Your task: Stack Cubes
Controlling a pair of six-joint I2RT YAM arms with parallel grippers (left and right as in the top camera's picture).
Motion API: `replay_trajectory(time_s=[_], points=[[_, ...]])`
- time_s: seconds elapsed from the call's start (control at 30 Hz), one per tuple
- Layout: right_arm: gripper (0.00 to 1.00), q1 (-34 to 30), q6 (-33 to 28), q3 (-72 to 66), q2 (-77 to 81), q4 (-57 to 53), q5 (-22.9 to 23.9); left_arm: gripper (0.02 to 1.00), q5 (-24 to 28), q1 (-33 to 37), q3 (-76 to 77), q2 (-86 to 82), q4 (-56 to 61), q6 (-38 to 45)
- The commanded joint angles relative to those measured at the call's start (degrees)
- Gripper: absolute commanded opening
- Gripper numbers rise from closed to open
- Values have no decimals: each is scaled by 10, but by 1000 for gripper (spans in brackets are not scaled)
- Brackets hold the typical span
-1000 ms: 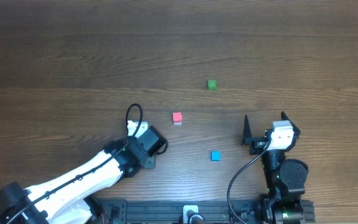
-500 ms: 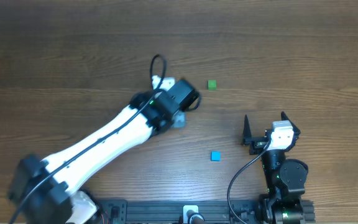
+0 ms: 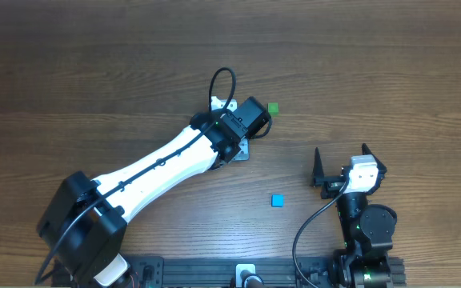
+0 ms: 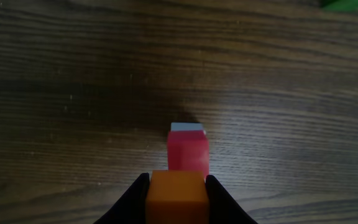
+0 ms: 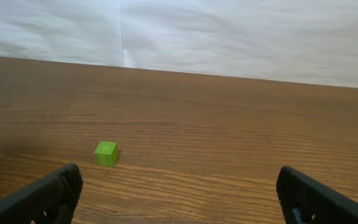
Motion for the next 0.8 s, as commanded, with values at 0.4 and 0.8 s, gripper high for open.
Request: replay_trajectory(time_s=[0.4,0.8], points=[[993,-3,1,-5,-5,2,-5,42,1,-2,9,27,22,-19],[991,-3,1,-5,-5,2,-5,51,-10,-1,9,36,33,-21]])
